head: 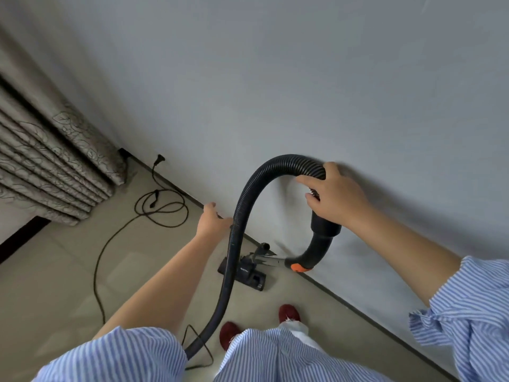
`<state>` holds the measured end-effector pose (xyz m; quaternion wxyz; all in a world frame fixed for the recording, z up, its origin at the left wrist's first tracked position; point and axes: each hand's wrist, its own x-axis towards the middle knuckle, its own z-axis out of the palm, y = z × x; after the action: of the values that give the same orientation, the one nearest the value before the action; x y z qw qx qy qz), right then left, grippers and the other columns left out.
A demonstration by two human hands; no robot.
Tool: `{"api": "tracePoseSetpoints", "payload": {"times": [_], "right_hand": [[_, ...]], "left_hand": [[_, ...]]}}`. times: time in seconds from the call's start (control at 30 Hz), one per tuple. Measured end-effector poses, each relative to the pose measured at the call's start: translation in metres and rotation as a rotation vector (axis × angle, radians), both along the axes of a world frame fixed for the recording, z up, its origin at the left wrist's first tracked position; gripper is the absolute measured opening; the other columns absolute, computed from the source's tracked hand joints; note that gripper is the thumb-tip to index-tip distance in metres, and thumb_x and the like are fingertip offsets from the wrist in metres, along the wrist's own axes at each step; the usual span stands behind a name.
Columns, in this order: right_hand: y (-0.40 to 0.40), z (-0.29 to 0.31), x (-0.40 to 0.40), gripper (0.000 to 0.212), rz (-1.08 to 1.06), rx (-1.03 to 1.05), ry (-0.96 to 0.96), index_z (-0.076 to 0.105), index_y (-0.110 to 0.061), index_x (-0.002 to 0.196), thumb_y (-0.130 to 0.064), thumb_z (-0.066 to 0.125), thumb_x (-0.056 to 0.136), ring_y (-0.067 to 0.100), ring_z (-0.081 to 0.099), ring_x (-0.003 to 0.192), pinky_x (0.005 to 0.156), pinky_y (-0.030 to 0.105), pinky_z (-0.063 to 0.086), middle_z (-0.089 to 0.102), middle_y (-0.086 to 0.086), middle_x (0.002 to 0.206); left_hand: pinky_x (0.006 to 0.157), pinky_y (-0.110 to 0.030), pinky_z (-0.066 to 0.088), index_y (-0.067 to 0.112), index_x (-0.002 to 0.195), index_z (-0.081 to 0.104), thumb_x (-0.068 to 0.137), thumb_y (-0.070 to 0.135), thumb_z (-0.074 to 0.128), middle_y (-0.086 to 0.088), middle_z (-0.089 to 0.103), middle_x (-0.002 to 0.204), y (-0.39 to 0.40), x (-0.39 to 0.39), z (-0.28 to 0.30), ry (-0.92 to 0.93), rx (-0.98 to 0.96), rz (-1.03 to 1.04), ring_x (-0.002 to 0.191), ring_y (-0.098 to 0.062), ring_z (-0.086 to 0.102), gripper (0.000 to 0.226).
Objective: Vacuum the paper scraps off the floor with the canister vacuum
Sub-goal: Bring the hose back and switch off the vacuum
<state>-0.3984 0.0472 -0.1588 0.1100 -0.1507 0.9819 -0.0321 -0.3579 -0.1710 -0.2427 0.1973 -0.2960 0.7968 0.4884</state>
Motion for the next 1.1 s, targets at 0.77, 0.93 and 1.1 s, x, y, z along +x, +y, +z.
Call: {"api": "tracePoseSetpoints", "payload": {"times": [0.77,0.93,1.1], "right_hand": [[0.154,-0.027,0.142,0.04,-0.484,-0.15,0.185,0.064,-0.021,0.119,-0.007,0.063,0.082,0.023,0.042,0.065,0.058,0.026,0.031,0.051,0.021,0.097],[0.161,-0.032,0.144,0.04,-0.45,-0.185,0.219,0.067,-0.019,0.114,-0.008,0.062,0.076,0.02,0.036,0.06,0.055,0.024,0.032,0.052,0.023,0.088],[0.164,-0.042,0.152,0.045,-0.527,-0.296,0.27,0.063,-0.014,0.121,-0.005,0.062,0.077,0.034,0.054,0.078,0.071,0.028,0.041,0.051,0.027,0.109]], "left_hand": [[0.11,-0.044,0.034,0.009,0.15,0.016,0.091,0.013,0.058,-0.014,0.029,0.151,0.132,-0.007,-0.021,-0.076,-0.011,-0.714,0.137,-0.028,0.032,0.072],[0.108,-0.038,0.037,0.009,0.148,0.023,0.092,0.016,0.056,-0.012,0.034,0.149,0.147,0.001,-0.027,-0.096,-0.011,-0.773,0.134,-0.027,0.037,0.065],[0.102,-0.035,0.037,0.007,0.145,0.029,0.094,0.017,0.054,-0.015,0.039,0.145,0.138,-0.002,-0.028,-0.083,-0.053,-0.704,0.13,-0.028,0.042,0.058]]}}
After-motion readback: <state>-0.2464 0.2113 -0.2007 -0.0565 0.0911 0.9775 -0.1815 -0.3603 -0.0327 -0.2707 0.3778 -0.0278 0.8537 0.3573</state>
